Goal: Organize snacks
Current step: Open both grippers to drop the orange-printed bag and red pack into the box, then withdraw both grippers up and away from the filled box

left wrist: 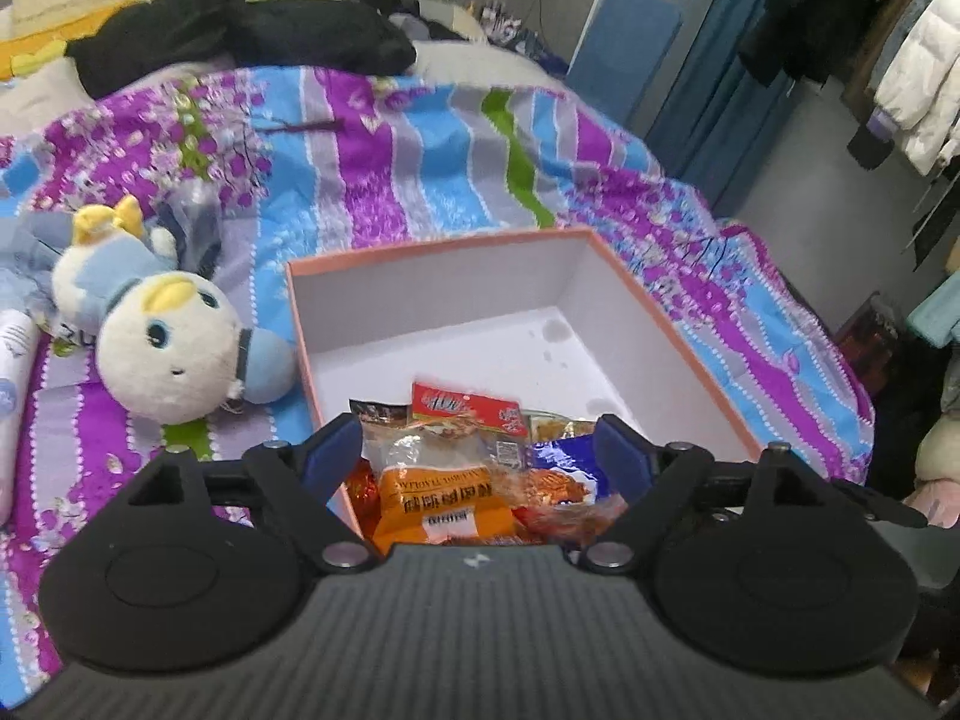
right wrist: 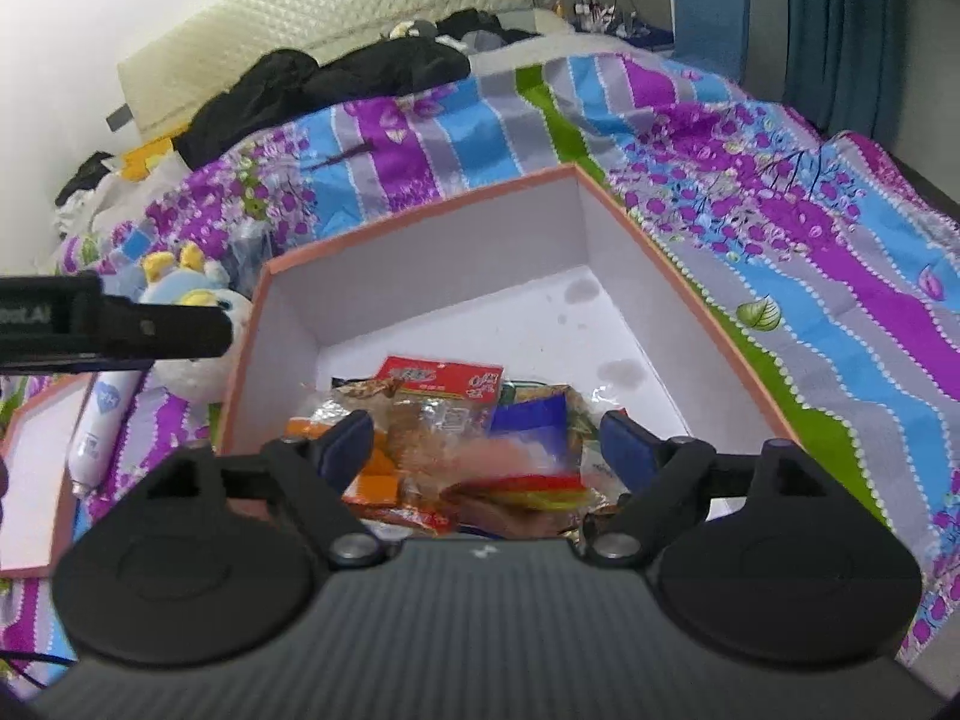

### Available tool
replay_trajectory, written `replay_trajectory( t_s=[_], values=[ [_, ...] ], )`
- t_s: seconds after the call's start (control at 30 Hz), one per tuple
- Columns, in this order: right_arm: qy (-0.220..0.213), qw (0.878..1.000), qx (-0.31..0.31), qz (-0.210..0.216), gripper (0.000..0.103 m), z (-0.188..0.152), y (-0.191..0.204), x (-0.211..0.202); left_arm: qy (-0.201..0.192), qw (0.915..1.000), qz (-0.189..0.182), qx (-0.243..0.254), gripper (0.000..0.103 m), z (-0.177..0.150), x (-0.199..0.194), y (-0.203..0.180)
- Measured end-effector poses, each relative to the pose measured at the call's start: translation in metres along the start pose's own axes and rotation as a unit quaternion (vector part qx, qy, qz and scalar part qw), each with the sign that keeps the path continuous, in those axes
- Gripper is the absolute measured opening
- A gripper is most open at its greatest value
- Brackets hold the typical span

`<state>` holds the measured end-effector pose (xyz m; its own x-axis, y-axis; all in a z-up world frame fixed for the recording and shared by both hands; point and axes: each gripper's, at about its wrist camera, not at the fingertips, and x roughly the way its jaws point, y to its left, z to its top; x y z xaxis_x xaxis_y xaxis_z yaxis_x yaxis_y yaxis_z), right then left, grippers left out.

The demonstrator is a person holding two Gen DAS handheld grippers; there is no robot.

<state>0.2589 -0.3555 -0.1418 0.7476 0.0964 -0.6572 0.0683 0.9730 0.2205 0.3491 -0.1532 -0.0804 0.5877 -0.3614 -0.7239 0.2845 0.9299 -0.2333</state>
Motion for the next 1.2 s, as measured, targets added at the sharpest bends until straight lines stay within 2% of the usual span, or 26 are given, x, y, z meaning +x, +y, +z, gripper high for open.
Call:
replay_trajectory(
  t_s=[0.43,0.7,0.93,1.2],
  values=[
    [-0.092,0.995,-0.02,0.012,0.085,0.011,0.031,-0.106,-0.081,0.9965,-0.008,0.018,0.087,-0.017,-0.135,-0.026],
    [-0.135,0.99,-0.024,0.02,0.085,0.003,0.049,-0.16,-0.119,0.9923,-0.003,0.034,0.087,-0.038,-0.205,-0.034],
    [-0.152,0.988,-0.018,0.02,0.085,-0.017,0.058,-0.192,-0.129,0.991,-0.007,0.036,0.087,-0.064,-0.237,-0.031],
    [-0.16,0.987,-0.015,0.012,0.085,-0.046,0.062,-0.212,-0.132,0.9907,-0.009,0.032,0.087,-0.093,-0.249,-0.025]
  ],
)
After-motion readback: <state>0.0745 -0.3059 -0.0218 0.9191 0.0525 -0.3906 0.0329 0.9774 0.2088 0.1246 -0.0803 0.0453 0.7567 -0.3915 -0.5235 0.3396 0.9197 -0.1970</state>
